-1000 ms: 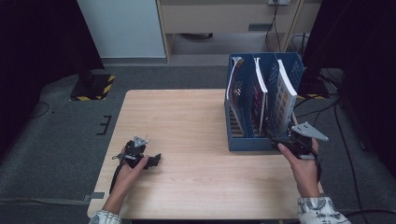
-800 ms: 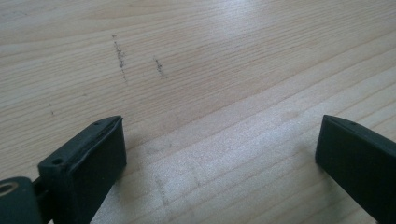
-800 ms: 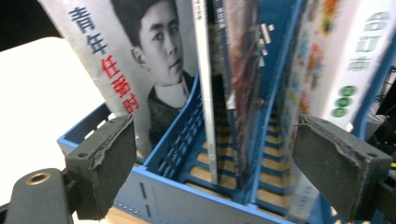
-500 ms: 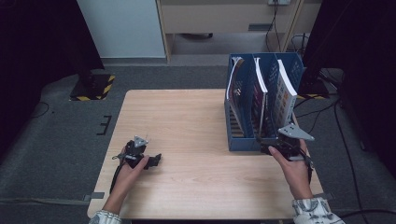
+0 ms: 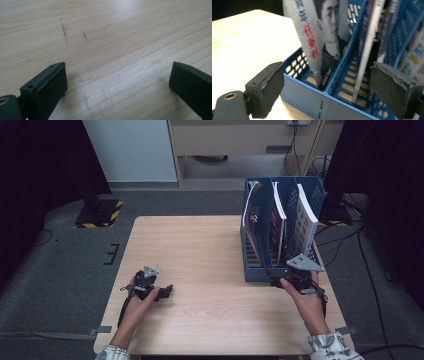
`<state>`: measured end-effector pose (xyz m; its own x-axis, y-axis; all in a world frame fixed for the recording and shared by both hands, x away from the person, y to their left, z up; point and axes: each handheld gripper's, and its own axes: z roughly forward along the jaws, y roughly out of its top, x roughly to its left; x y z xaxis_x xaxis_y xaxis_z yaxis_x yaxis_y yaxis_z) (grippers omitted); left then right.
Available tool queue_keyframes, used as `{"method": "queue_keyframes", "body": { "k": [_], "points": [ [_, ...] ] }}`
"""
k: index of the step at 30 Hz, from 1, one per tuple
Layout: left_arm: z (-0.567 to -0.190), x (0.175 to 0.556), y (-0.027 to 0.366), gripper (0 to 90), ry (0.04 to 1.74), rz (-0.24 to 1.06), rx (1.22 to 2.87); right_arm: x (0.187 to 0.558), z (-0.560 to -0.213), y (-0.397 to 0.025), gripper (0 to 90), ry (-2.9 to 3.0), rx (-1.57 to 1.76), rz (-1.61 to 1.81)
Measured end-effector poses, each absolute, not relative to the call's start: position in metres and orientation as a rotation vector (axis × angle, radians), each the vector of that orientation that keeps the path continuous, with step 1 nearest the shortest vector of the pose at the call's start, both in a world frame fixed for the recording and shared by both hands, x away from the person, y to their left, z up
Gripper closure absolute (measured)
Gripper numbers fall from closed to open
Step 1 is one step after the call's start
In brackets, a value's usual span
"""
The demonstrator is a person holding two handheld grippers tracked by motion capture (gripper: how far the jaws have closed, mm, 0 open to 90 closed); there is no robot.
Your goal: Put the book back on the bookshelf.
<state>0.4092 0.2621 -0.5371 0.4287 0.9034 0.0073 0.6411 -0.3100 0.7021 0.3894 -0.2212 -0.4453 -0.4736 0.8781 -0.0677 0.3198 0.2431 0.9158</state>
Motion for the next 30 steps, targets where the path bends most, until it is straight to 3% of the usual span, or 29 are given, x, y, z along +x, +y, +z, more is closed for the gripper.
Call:
{"method": "queue_keyframes", "body": {
  "k": [19,22,30],
  "points": [
    [-0.537,0.409,0.262,1.0,1.296,0.540,2.060,0.383,-0.450,-0.184,8.8,2.045,0.988,1.222],
    [-0.537,0.409,0.261,1.0,1.298,0.541,2.059,0.381,-0.450,-0.181,15.6,2.059,0.973,1.226],
    [-0.537,0.409,0.261,0.9,1.294,0.540,2.063,0.378,-0.457,-0.164,19.9,2.136,0.898,1.224]
  ]
}}
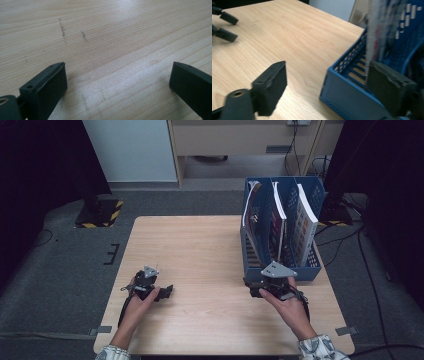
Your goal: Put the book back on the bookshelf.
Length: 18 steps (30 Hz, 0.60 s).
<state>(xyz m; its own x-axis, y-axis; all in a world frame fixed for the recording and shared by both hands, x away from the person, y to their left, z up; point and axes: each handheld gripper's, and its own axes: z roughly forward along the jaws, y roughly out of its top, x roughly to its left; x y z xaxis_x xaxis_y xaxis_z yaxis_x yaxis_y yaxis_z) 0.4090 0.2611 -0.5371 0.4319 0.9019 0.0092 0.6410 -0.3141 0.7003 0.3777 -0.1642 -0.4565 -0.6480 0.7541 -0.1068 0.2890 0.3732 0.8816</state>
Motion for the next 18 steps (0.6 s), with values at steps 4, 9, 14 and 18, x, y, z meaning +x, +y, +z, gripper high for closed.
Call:
{"method": "queue_keyframes", "body": {
  "k": [4,9,14,18],
  "points": [
    [-0.537,0.409,0.261,0.9,1.294,0.540,2.064,0.376,-0.458,-0.159,18.7,2.153,0.898,1.231],
    [-0.537,0.409,0.260,0.9,1.293,0.539,2.061,0.376,-0.461,-0.148,11.7,2.184,0.900,1.239],
    [-0.537,0.409,0.260,0.9,1.293,0.539,2.061,0.377,-0.467,-0.137,8.0,2.237,0.910,1.239],
    [-0.537,0.409,0.260,0.8,1.294,0.539,2.062,0.375,-0.467,-0.132,6.8,2.259,0.896,1.252]
  ]
}}
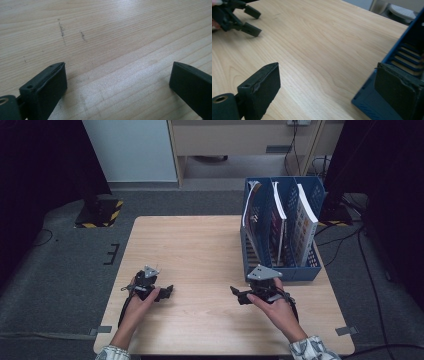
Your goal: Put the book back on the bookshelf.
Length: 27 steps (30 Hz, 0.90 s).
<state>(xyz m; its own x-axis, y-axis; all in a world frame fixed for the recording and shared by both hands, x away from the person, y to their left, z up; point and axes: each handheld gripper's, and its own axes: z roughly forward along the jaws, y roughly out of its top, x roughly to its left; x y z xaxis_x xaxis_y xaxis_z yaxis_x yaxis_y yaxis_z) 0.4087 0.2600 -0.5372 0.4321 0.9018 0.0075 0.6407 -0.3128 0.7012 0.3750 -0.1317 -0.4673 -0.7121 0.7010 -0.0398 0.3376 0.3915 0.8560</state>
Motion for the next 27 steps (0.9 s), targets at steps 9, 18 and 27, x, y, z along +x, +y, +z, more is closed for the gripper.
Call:
{"method": "queue_keyframes", "body": {
  "k": [9,18,27],
  "points": [
    [-0.537,0.409,0.260,0.7,1.296,0.539,2.062,0.368,-0.477,-0.110,6.2,2.352,0.853,1.241],
    [-0.537,0.408,0.259,0.6,1.293,0.538,2.065,0.369,-0.491,-0.087,6.2,2.431,0.813,1.225],
    [-0.537,0.408,0.259,0.5,1.291,0.536,2.066,0.383,-0.512,-0.060,7.3,2.493,0.843,1.153]
  ]
}}
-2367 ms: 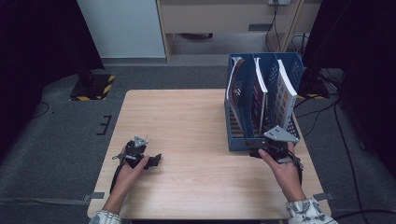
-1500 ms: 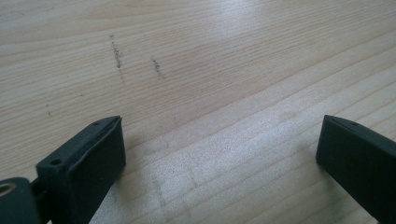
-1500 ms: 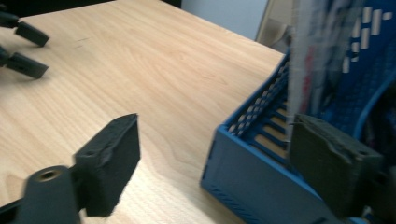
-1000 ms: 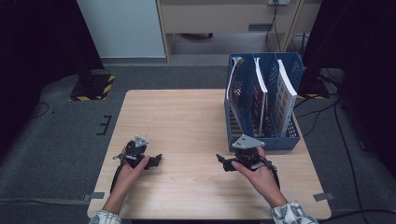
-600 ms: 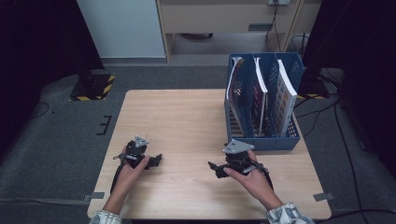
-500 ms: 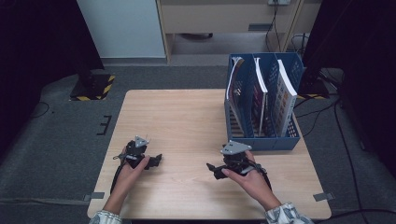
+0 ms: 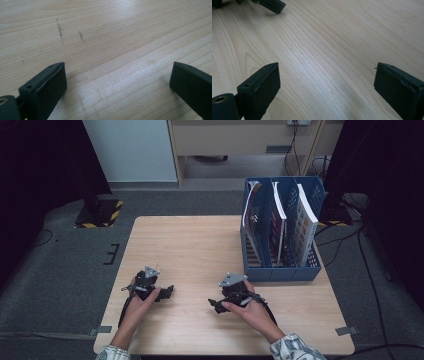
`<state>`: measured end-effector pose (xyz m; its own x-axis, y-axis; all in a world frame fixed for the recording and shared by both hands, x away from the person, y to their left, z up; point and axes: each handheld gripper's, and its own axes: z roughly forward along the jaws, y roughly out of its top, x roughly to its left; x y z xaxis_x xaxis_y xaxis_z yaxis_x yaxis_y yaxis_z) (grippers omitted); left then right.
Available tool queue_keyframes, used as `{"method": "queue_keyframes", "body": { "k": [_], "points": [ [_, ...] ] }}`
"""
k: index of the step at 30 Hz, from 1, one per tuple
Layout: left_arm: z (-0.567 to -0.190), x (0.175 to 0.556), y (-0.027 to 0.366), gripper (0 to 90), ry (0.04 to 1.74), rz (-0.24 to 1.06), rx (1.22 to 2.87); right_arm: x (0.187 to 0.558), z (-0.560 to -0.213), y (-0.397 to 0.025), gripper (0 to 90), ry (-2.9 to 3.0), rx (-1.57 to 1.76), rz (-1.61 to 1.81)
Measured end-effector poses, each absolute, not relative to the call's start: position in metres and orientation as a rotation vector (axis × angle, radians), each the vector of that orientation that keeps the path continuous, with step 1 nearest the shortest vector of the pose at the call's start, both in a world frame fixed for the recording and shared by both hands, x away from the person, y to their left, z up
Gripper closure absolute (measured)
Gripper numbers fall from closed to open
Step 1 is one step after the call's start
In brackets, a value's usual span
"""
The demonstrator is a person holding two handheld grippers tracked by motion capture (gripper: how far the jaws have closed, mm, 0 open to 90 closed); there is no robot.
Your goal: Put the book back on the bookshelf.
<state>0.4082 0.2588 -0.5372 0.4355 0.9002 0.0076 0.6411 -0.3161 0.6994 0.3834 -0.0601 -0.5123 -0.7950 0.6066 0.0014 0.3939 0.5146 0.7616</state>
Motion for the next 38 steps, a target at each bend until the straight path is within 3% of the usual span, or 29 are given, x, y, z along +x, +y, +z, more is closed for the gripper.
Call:
{"method": "queue_keyframes", "body": {
  "k": [18,38],
  "points": [
    [-0.537,0.408,0.259,0.1,1.292,0.535,2.066,0.414,-0.530,-0.043,8.2,2.475,0.985,1.149],
    [-0.537,0.409,0.258,0.0,1.291,0.533,2.067,0.414,-0.540,-0.041,4.2,2.469,0.995,1.043]
  ]
}}
